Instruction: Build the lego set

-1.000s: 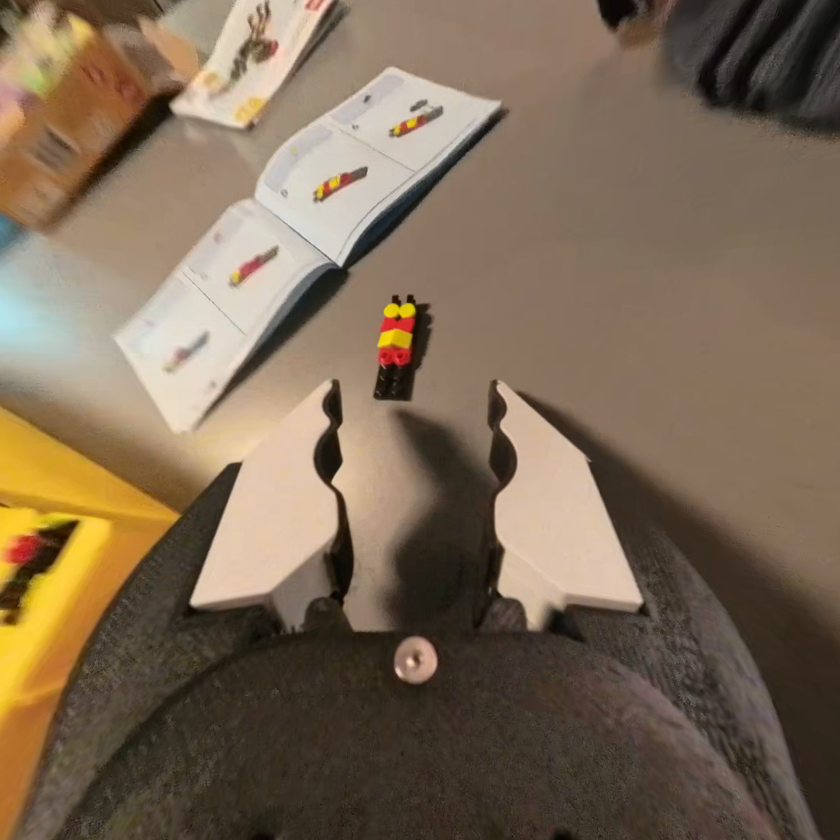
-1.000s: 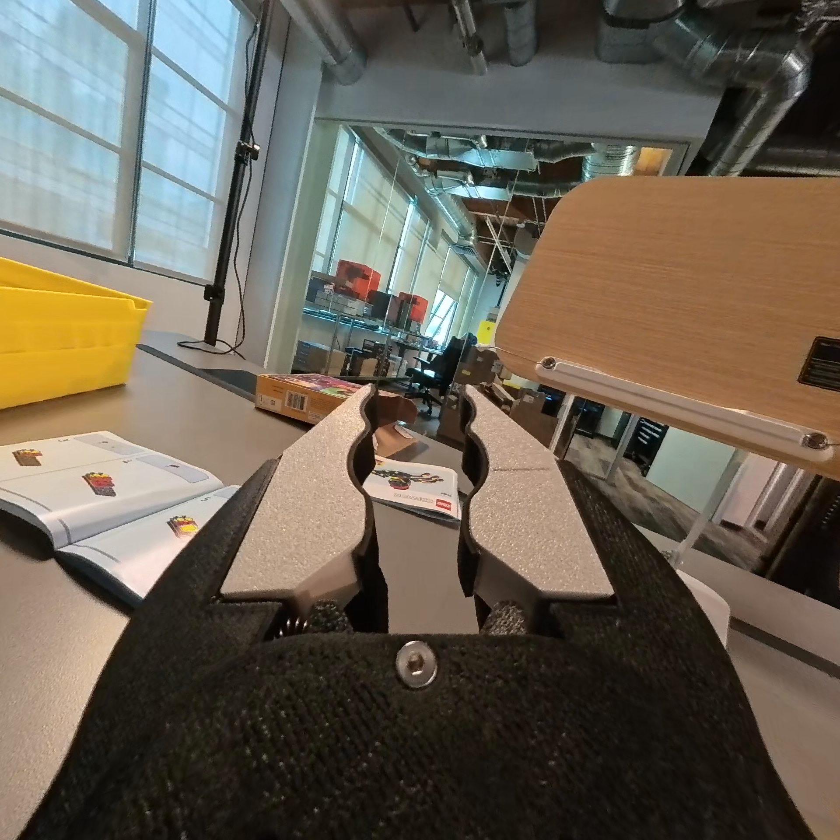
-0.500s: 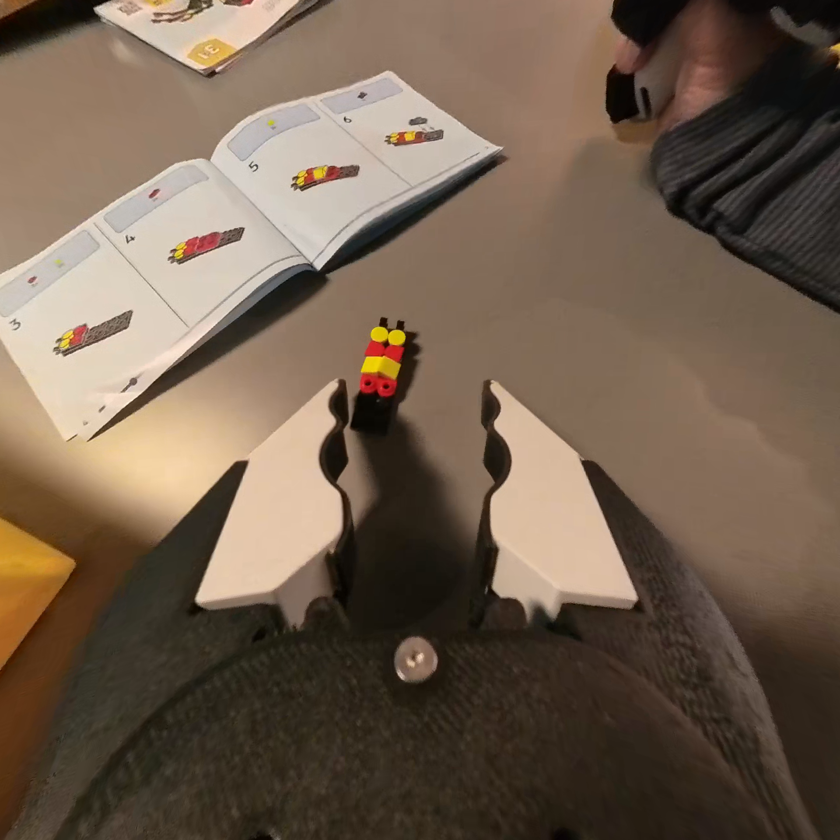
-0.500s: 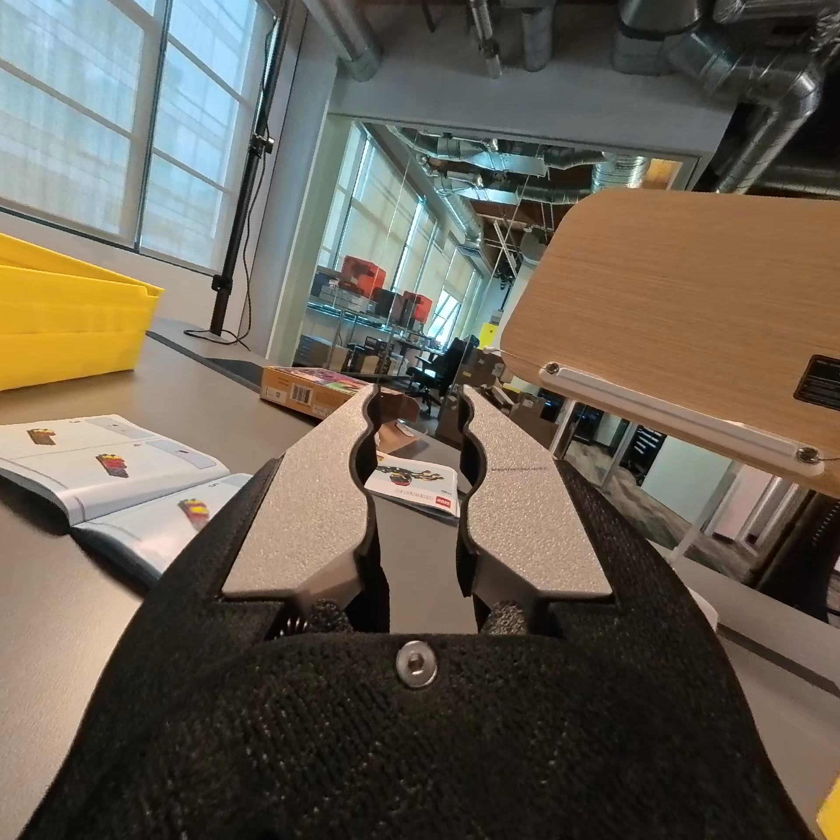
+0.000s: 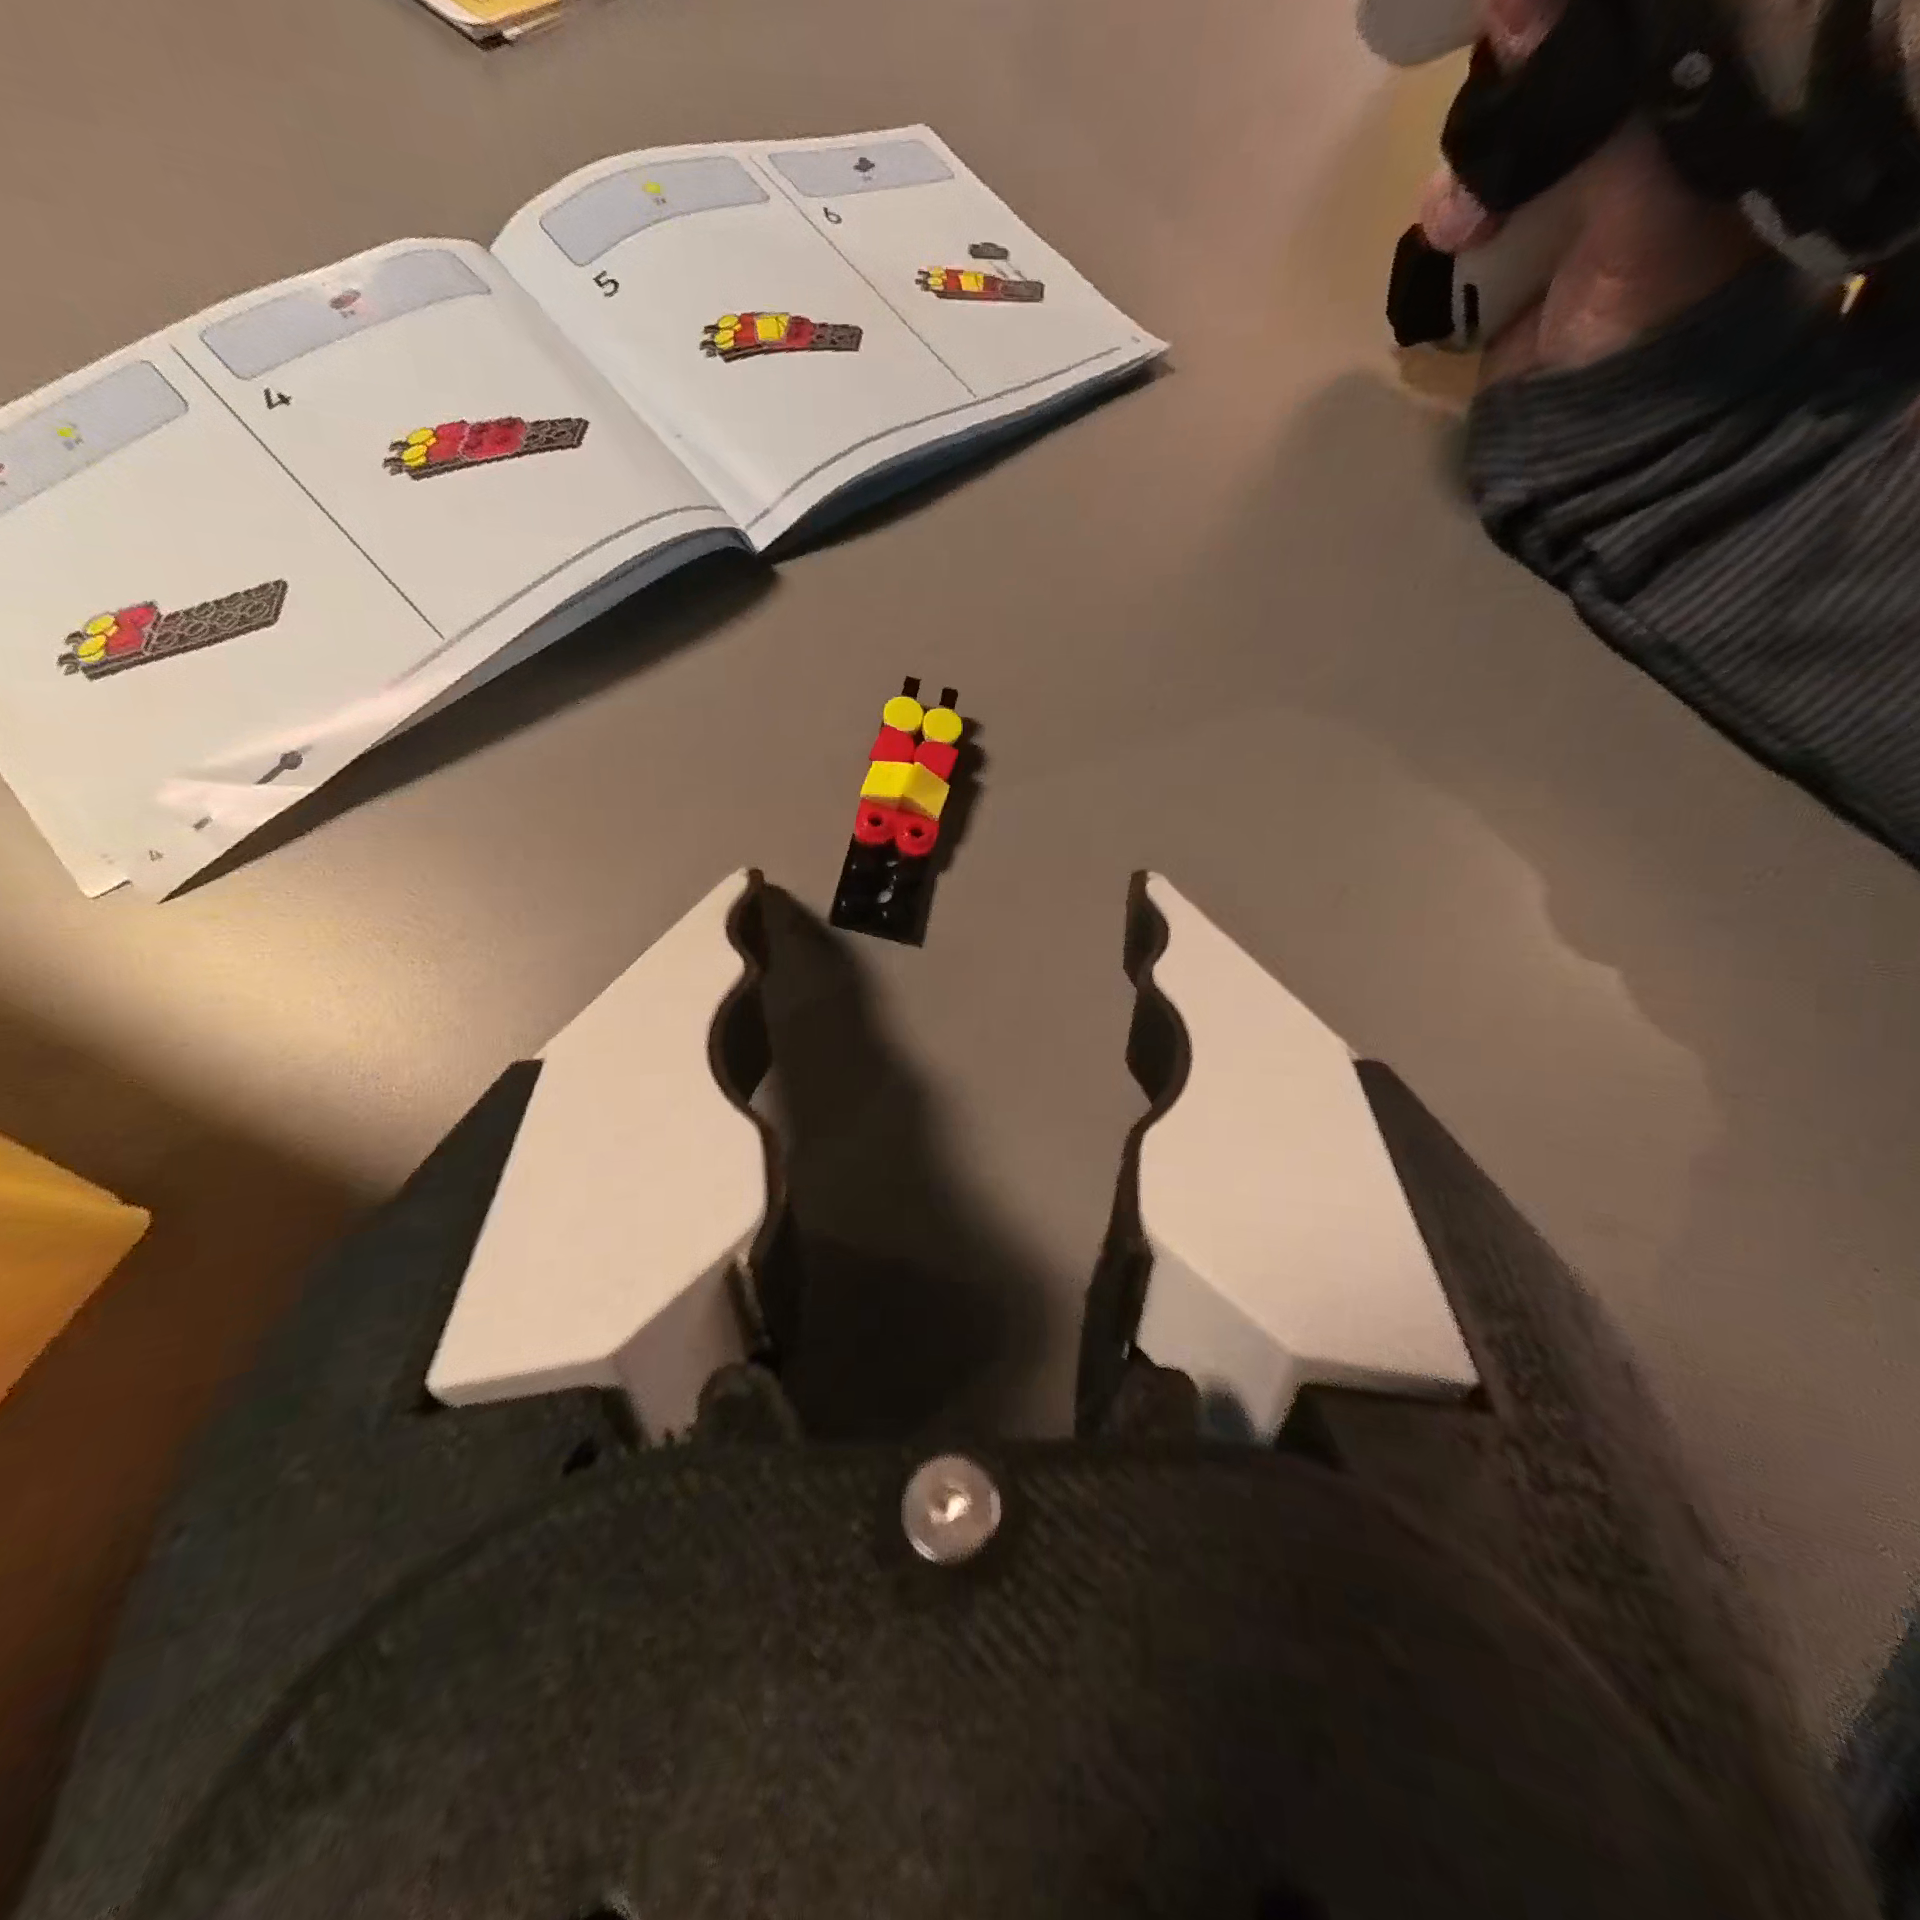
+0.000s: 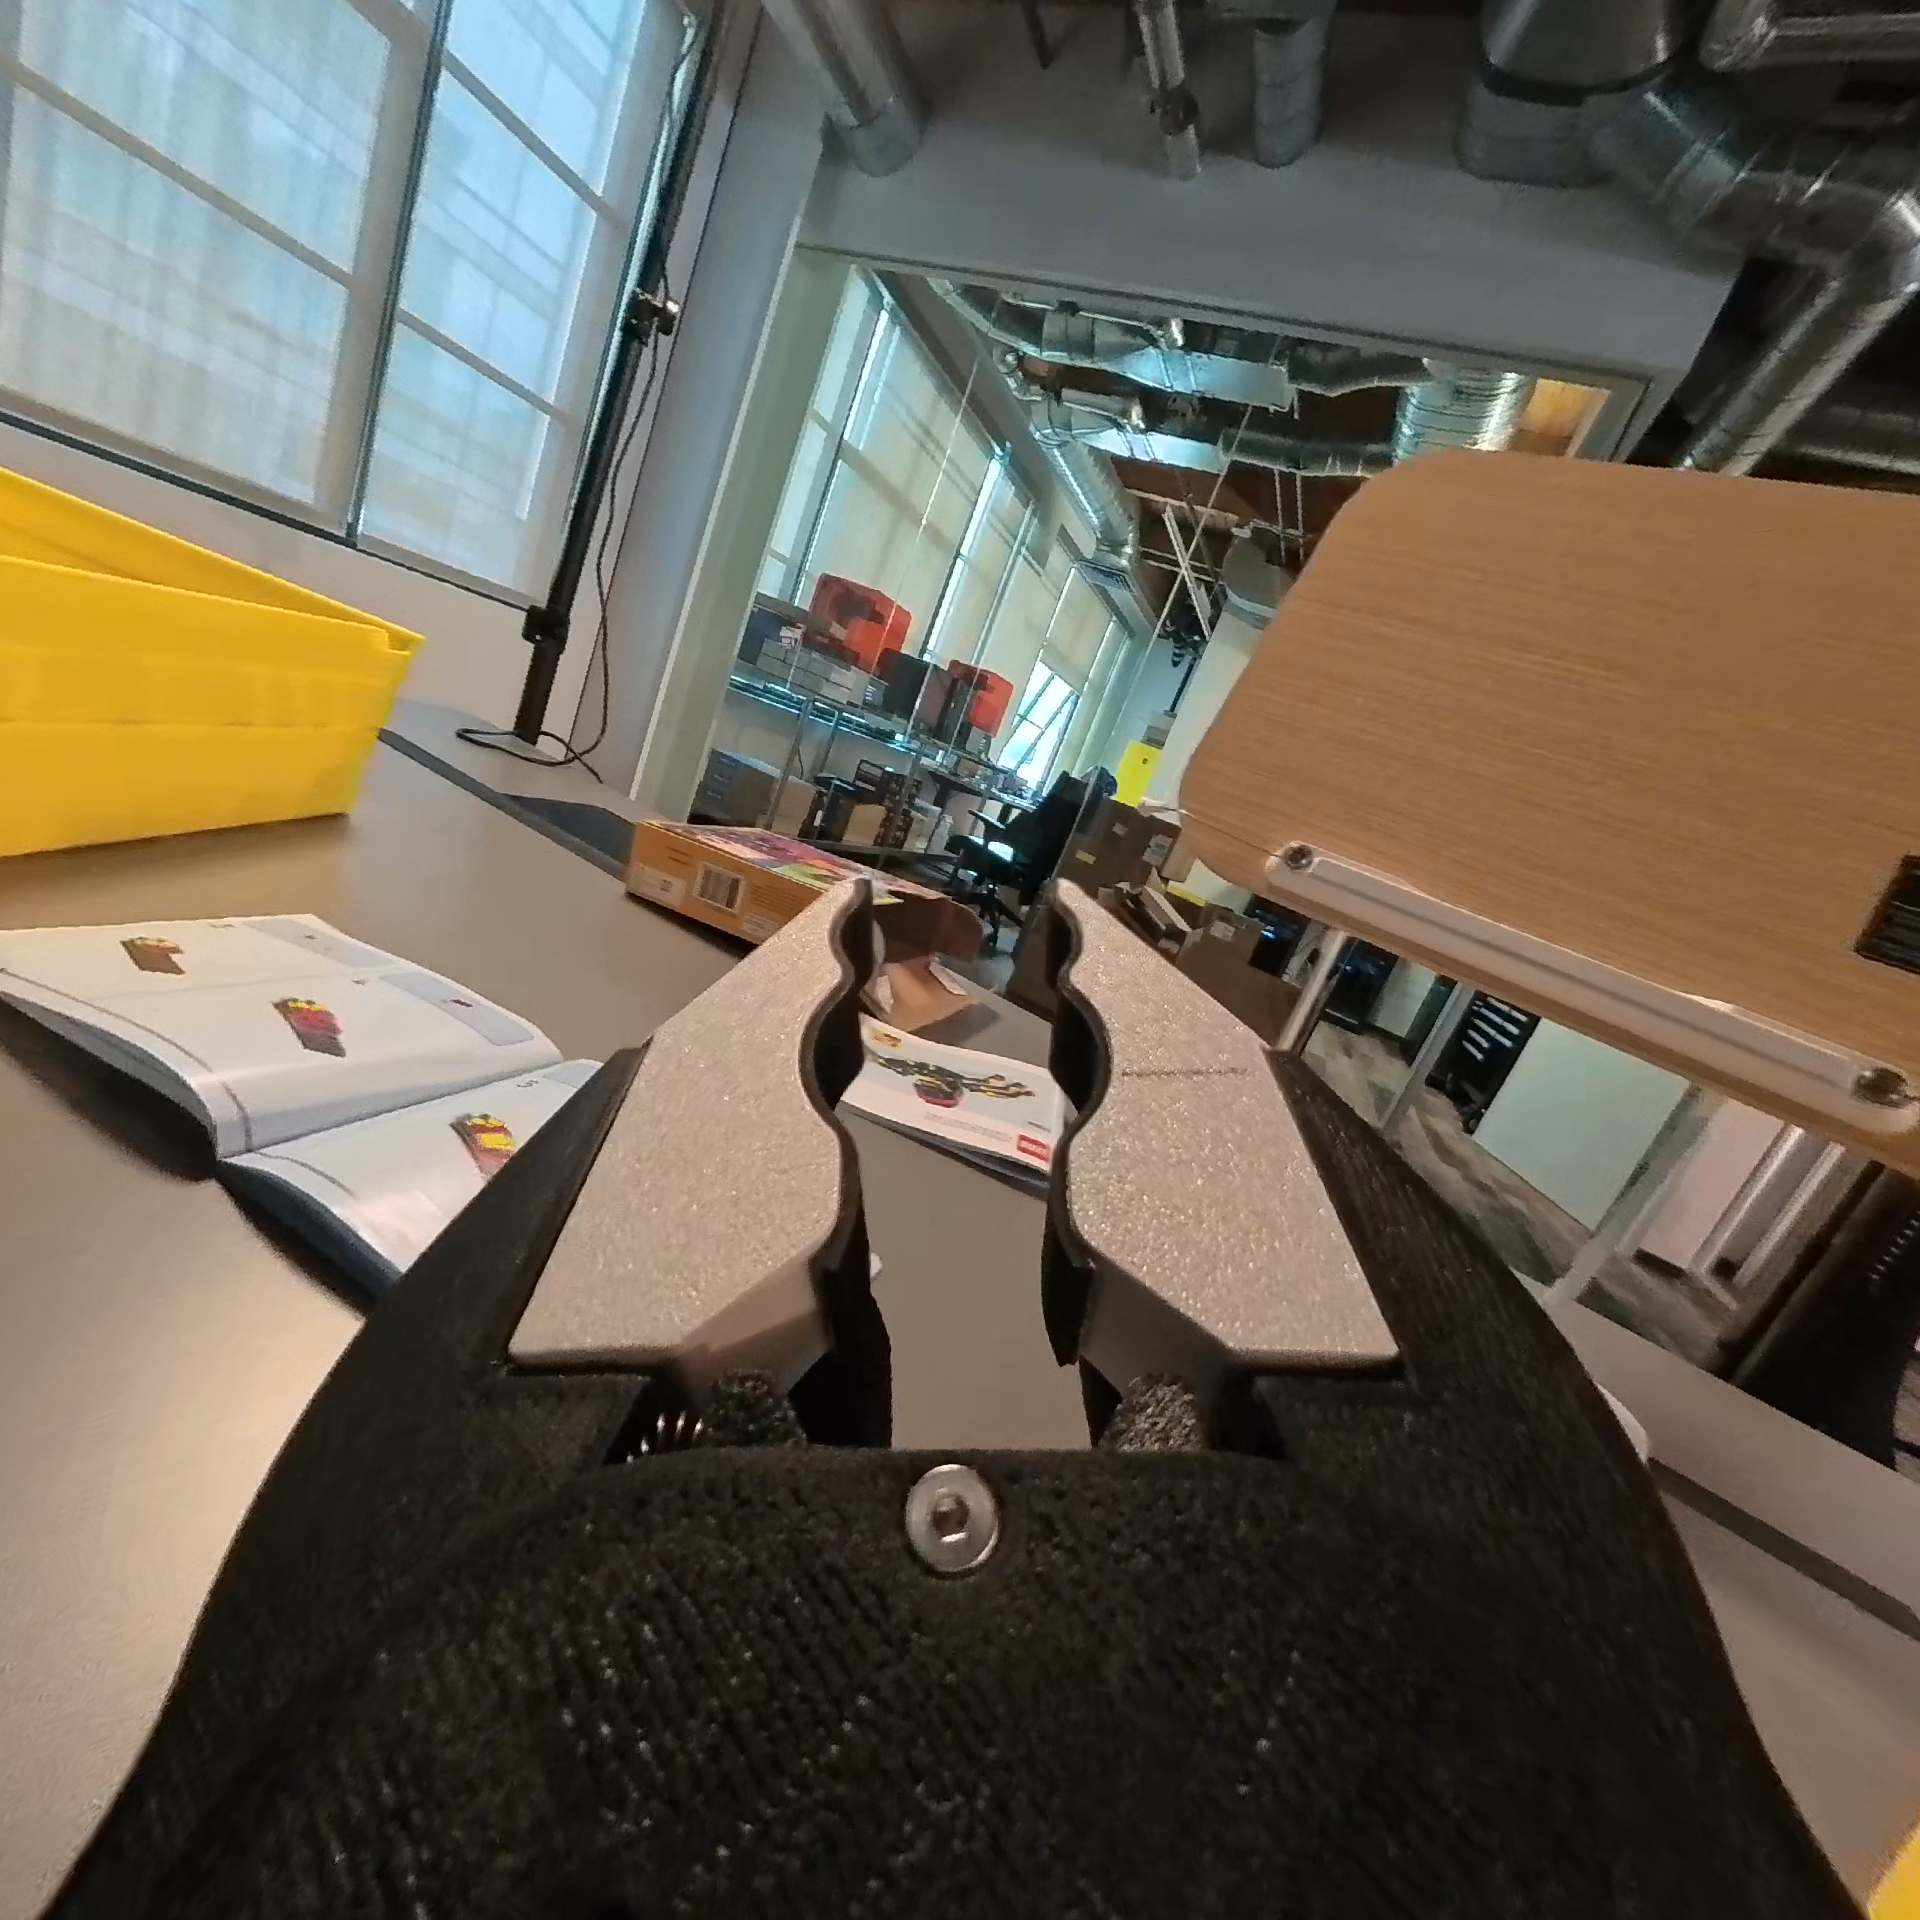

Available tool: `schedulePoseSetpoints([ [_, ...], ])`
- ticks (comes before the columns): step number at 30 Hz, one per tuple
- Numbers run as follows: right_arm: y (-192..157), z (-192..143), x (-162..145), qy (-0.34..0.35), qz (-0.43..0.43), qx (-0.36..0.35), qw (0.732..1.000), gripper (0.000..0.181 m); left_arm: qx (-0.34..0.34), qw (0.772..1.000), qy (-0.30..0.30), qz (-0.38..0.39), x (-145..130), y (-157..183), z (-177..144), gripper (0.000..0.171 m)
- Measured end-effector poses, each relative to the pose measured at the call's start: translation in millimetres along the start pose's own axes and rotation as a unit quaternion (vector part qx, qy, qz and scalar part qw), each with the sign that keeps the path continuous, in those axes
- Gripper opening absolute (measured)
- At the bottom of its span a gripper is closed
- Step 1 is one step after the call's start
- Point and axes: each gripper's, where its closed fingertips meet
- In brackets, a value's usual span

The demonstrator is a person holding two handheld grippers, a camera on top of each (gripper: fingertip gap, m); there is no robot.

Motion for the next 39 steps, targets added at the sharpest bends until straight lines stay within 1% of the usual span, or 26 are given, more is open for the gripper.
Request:
schedulePoseSetpoints([
  [2,-4.4,0.7,0.2,-0.001,-0.008,0.009,1.000,0.030,-0.007,1.000,-0.006,0.021,-3.6,4.9,-1.0,0.068],
  [3,-6.2,0.7,0.3,-0.001,-0.012,0.013,1.000,0.030,-0.030,0.999,-0.006,0.032,-5.0,13.6,-2.2,0.067],
  [4,-7.5,0.6,0.5,-0.001,-0.015,0.015,1.000,0.030,-0.068,0.996,0.000,0.050,-4.9,26.5,-5.4,0.064],
  [5,-8.4,0.5,0.8,-0.001,-0.017,0.016,1.000,0.030,-0.116,0.990,0.026,0.077,-0.9,42.8,-13.1,0.050],
  [6,-9.0,0.4,1.5,-0.001,-0.016,0.015,1.000,0.030,-0.136,0.983,0.070,0.100,6.7,52.4,-24.4,0.042],
  [7,-9.3,-0.1,2.4,0.000,-0.014,0.015,1.000,0.030,-0.134,0.977,0.116,0.116,14.2,55.1,-36.8,0.038],
  [8,-9.3,-0.6,2.8,0.000,-0.014,0.015,1.000,0.030,-0.127,0.972,0.149,0.129,17.5,54.6,-49.2,0.035],
  [10,-9.1,-0.4,2.1,-0.003,-0.017,0.012,1.000,0.029,-0.092,0.968,0.184,0.145,15.4,39.9,-72.6,0.037],
  [12,-9.8,1.5,-0.3,-0.008,-0.024,0.010,1.000,0.029,-0.034,0.966,0.213,0.141,9.6,13.1,-100.5,0.037],
  [16,-10.4,9.9,-5.3,-0.018,-0.035,0.002,0.999,0.027,0.084,0.957,0.265,0.086,2.5,-48.9,-161.0,0.034],
  [18,-9.6,12.6,-7.2,-0.021,-0.040,-0.003,0.999,0.025,0.155,0.948,0.270,0.065,1.9,-82.7,-187.0,0.034],
  [20,-8.2,12.4,-5.4,-0.015,-0.034,-0.007,0.999,0.024,0.230,0.936,0.261,0.061,3.0,-115.5,-210.6,0.034],
  [21,-8.0,12.4,-4.9,-0.013,-0.028,-0.007,1.000,0.023,0.272,0.925,0.259,0.060,4.5,-132.5,-223.1,0.036],
  [22,-8.2,12.7,-4.5,-0.014,-0.023,-0.006,1.000,0.023,0.327,0.908,0.256,0.055,6.3,-152.0,-237.6,0.036],
  [23,-7.9,14.0,-4.6,-0.015,-0.020,-0.007,1.000,0.023,0.365,0.896,0.246,0.064,9.1,-166.2,-248.0,0.036],
  [24,-7.5,14.4,-4.7,-0.016,-0.018,-0.007,1.000,0.023,0.385,0.891,0.230,0.075,13.4,-175.9,-254.4,0.037],
  [25,-7.1,14.5,-5.1,-0.017,-0.015,-0.008,1.000,0.023,0.389,0.892,0.213,0.090,19.1,-181.7,-257.2,0.037],
  [28,-5.9,14.4,-6.1,-0.019,-0.010,-0.007,1.000,0.023,0.370,0.905,0.161,0.132,36.3,-195.1,-254.8,0.041],
  [30,-6.1,12.6,-7.5,-0.020,-0.013,-0.006,1.000,0.023,0.338,0.922,0.118,0.151,42.7,-204.2,-243.2,0.041],
  [31,-7.6,13.2,-7.8,-0.021,-0.016,-0.003,1.000,0.023,0.311,0.932,0.092,0.161,43.3,-206.9,-233.4,0.039],
  [33,-10.8,13.2,-9.2,-0.023,-0.025,0.002,0.999,0.023,0.250,0.952,0.040,0.172,39.7,-209.2,-210.7,0.040],
  [35,-13.4,14.4,-14.0,-0.034,-0.041,0.004,0.999,0.023,0.185,0.968,-0.006,0.172,30.9,-204.5,-187.1,0.034],
  [37,-13.6,15.7,-19.0,-0.048,-0.054,0.001,0.997,0.022,0.135,0.976,-0.038,0.164,21.5,-196.7,-166.3,0.034],
  [38,-12.5,16.0,-19.0,-0.049,-0.060,-0.003,0.997,0.022,0.121,0.978,-0.057,0.161,16.5,-194.1,-158.2,0.035],
  [39,-12.0,15.5,-19.1,-0.052,-0.066,-0.007,0.996,0.022,0.123,0.975,-0.083,0.166,12.5,-195.7,-154.7,0.037],
])
Point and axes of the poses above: each gripper's, where its closed fingertips meet, z out along the fingers, x out of its top, y = z × x across the jaws, and after that the axes turned 2 degrees about z, right-handed
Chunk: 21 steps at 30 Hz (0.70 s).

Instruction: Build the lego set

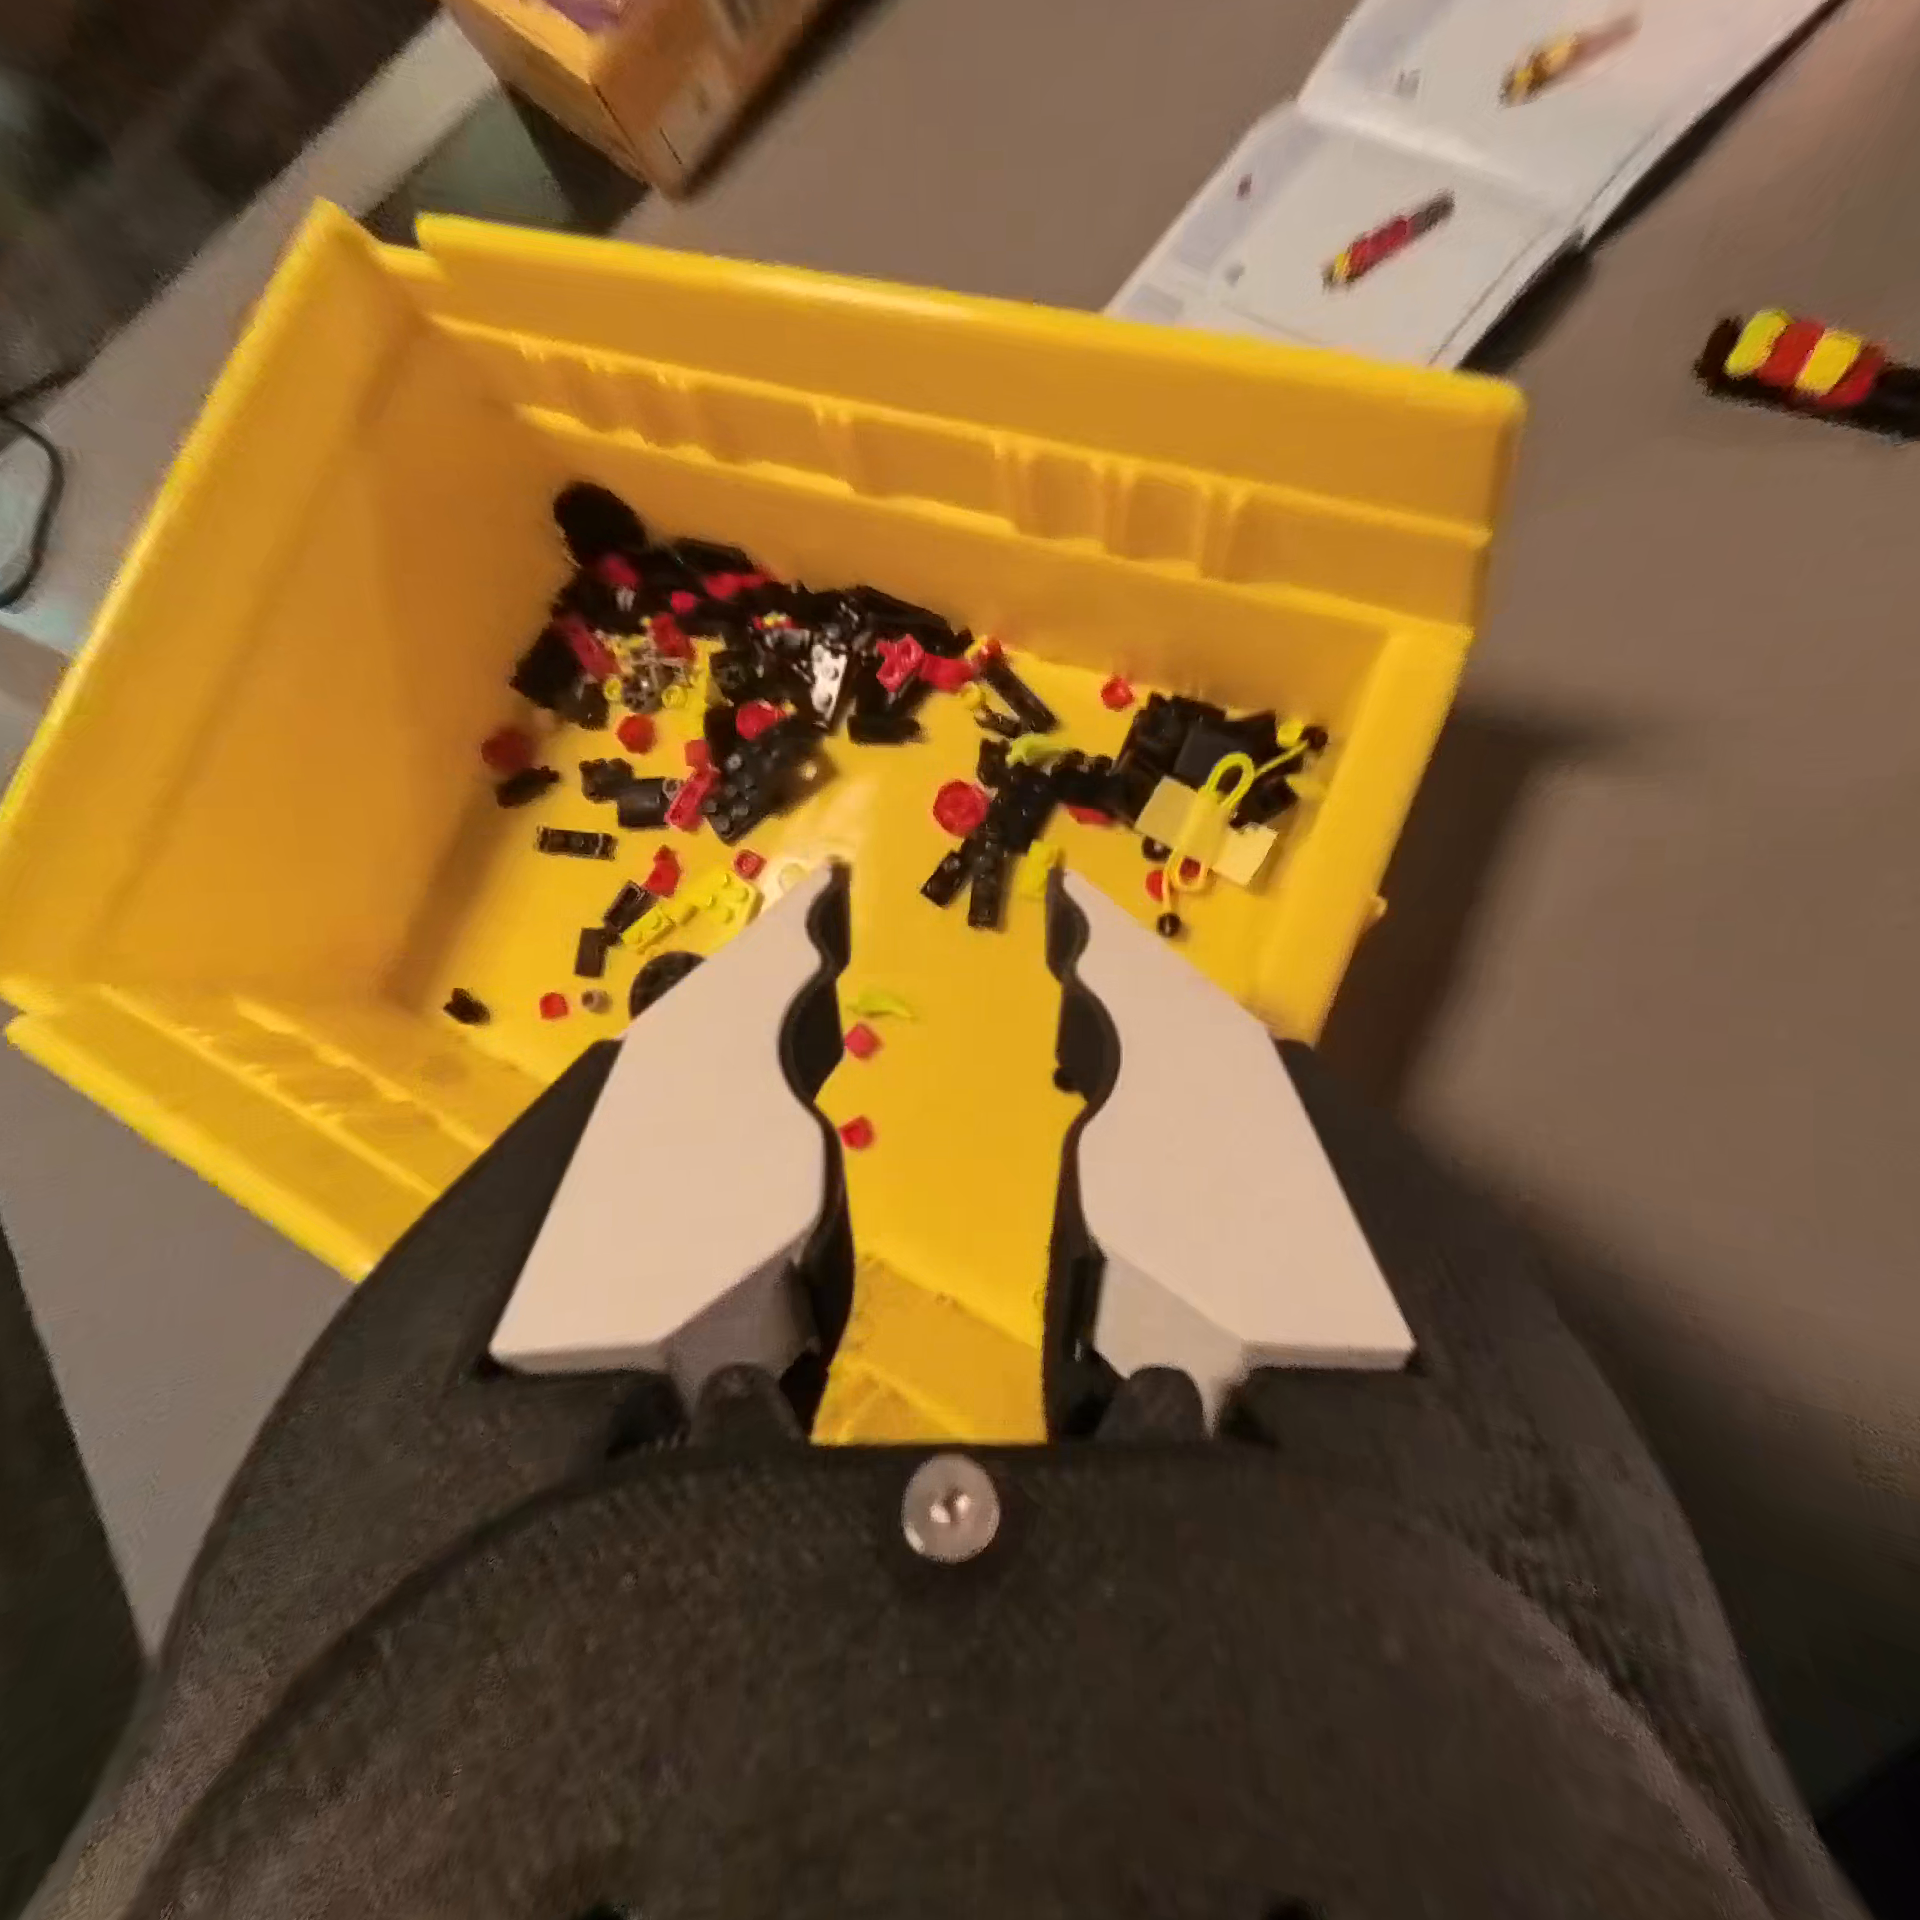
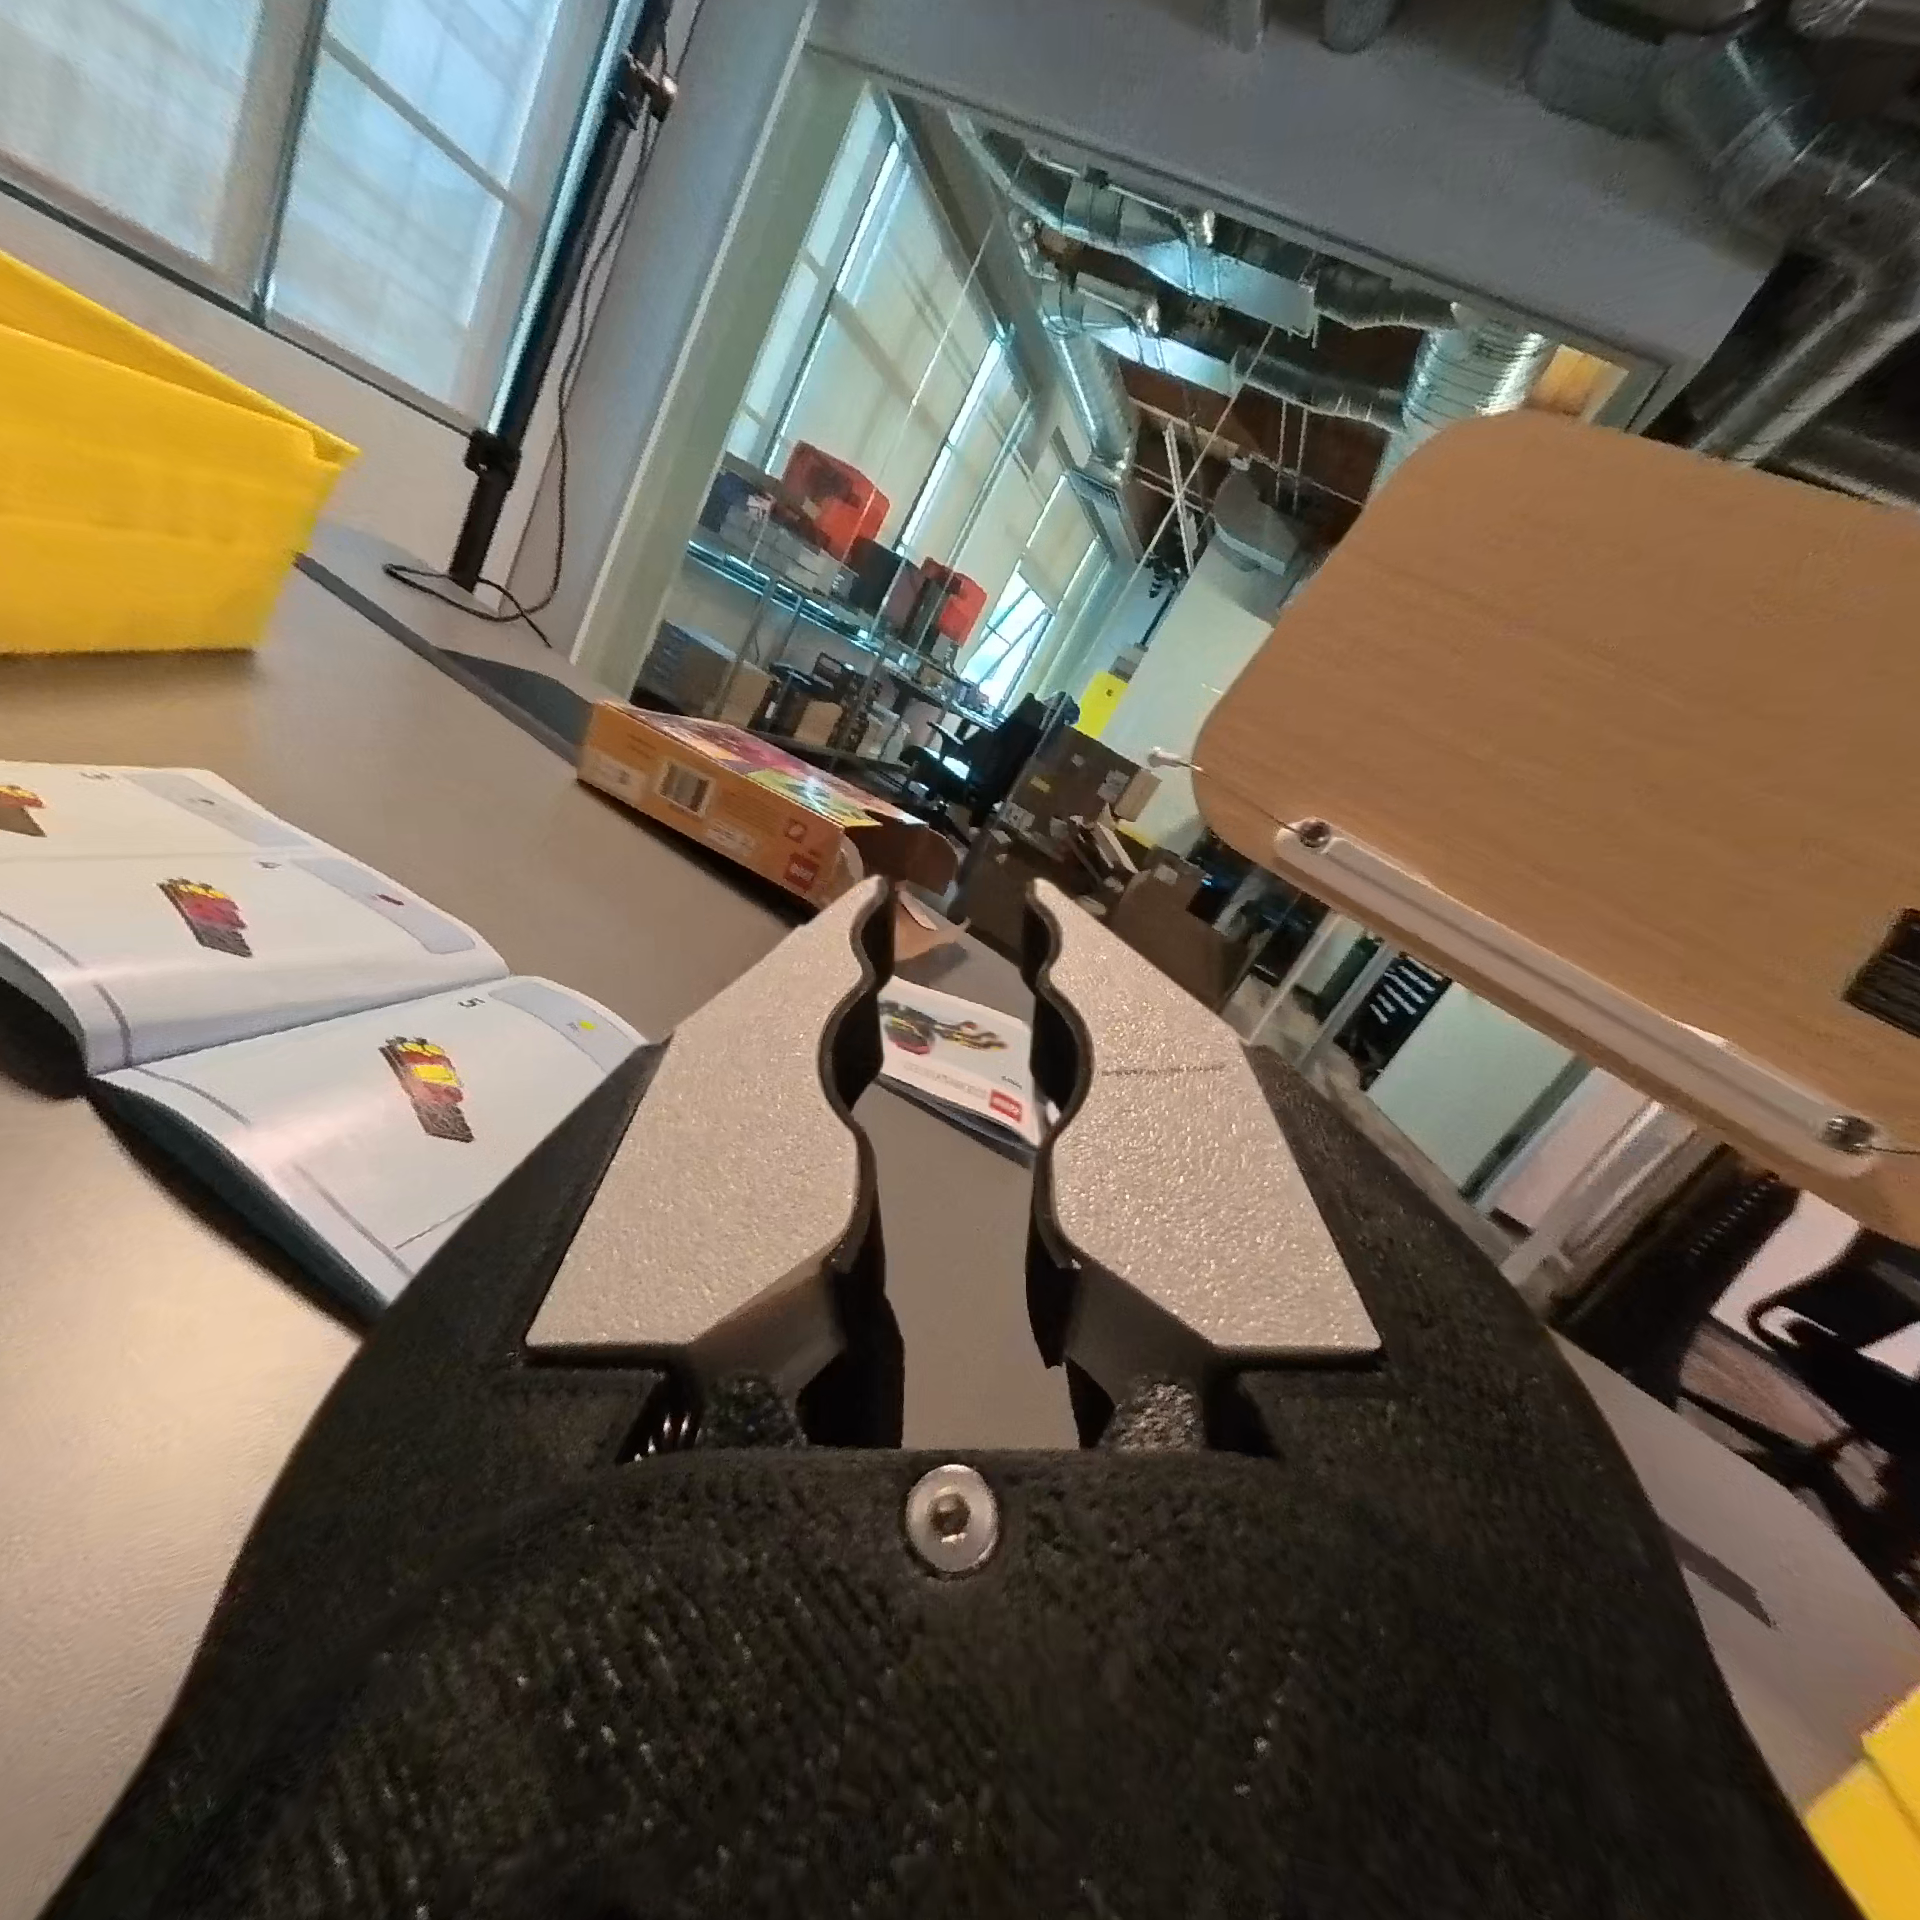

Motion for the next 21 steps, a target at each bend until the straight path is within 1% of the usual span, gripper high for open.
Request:
schedulePoseSetpoints([
  [4,-4.1,-1.8,2.0,-0.006,-0.037,-0.006,0.999,0.021,-0.015,0.998,-0.051,0.046,-0.7,5.7,8.6,0.036],
  [6,-7.4,-2.8,3.9,-0.007,-0.054,-0.002,0.998,0.020,-0.012,0.995,-0.070,0.065,-1.4,0.5,15.7,0.035],
  [8,-12.4,-2.5,5.0,-0.001,-0.068,0.008,0.998,0.020,-0.032,0.994,-0.086,0.063,-4.1,-1.1,26.3,0.035],
  [10,-17.1,-3.8,7.6,0.006,-0.071,0.022,0.997,0.020,-0.068,0.990,-0.109,0.052,-8.1,1.5,34.3,0.035],
  [13,-16.7,-8.0,11.1,0.016,-0.052,0.028,0.998,0.019,-0.095,0.989,-0.108,0.034,1.1,6.9,44.0,0.032],
  [16,-14.6,-8.5,12.1,0.022,-0.029,0.034,0.999,0.019,-0.124,0.983,-0.127,0.035,1.8,17.6,52.4,0.031],
  [21,-15.9,-5.0,7.9,0.021,-0.025,0.042,0.999,0.019,-0.172,0.975,-0.134,0.040,2.0,35.6,66.9,0.022],
])
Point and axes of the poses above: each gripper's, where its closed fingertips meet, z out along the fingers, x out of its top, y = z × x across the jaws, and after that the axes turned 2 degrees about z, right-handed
